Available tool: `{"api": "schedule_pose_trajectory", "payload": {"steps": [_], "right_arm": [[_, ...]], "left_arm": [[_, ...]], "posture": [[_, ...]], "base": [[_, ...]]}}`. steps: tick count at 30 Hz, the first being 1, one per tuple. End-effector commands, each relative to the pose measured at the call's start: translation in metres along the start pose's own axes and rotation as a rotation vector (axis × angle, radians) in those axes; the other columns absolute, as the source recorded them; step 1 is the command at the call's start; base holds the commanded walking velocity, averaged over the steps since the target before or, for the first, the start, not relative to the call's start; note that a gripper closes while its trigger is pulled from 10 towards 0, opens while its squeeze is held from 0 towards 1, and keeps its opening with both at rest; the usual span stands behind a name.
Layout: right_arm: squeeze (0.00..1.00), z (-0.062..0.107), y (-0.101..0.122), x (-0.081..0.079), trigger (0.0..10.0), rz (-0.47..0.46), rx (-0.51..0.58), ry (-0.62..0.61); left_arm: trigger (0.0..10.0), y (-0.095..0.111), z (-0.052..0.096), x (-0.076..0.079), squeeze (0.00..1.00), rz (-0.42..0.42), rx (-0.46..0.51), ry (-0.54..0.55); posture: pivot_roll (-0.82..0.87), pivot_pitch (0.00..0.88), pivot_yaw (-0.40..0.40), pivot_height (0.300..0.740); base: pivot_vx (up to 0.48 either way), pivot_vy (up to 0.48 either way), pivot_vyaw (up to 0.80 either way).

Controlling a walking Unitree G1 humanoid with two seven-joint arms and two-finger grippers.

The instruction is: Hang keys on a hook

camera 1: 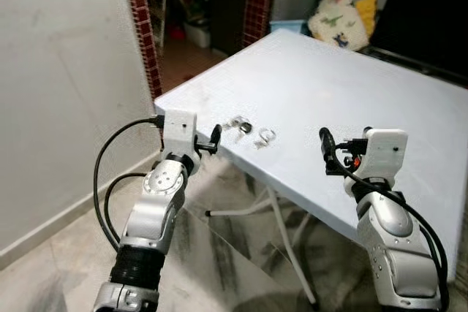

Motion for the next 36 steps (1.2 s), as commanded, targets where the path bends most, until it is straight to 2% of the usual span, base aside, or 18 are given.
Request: {"api": "schedule_pose_trajectory", "payload": {"steps": [1, 10, 27, 34, 36], "right_arm": [[0.00, -0.0023, 0.0062, -0.0073, 10.0, 0.007, 0.018, 0.026], [0.00, -0.0019, 0.0044, -0.0056, 10.0, 0.007, 0.014, 0.014], [0.00, -0.0016, 0.0033, -0.0060, 10.0, 0.007, 0.010, 0.015], [0.00, -0.0016, 0.0014, -0.0079, 10.0, 0.002, -0.004, 0.023], [0.00, -0.0013, 0.0002, -0.0106, 10.0, -0.034, -0.011, 0.040]], "left_arm": [[10.0, 0.0037, 0.0000, -0.0066, 0.00, -0.009, 0.009, 0.021], [10.0, 0.0013, 0.0004, -0.0092, 0.00, -0.011, -0.002, 0.035], [10.0, 0.0063, 0.0004, -0.0108, 0.00, -0.009, 0.024, 0.053], [10.0, 0.0063, 0.0004, -0.0103, 0.00, -0.006, 0.023, 0.052], [10.0, 0.0061, 0.0006, -0.0101, 0.00, -0.006, 0.022, 0.053]], "posture": [[0.09, 0.000, -0.045, 0.740], [0.09, 0.000, -0.044, 0.740], [0.08, 0.000, -0.045, 0.740], [0.08, 0.000, -0.046, 0.740], [0.08, 0.000, -0.046, 0.740]], "base": [[0.461, 0.000, 0.00], [0.431, -0.062, 0.00], [0.000, 0.000, 0.00], [0.000, -0.429, 0.00], [0.000, -0.458, 0.00]]}}
Point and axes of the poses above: a point about 5 cm out from each wrist's last joint towards the gripper, its own z axis pointing back from the gripper into the wrist, its own y axis along the axis of the wrist's last joint, x = y × z, the point moved 6 cm from there along -z, pointing out of the wrist towards the gripper, and after that the axes turned 15 degrees about -z, right-handed, at the moved point
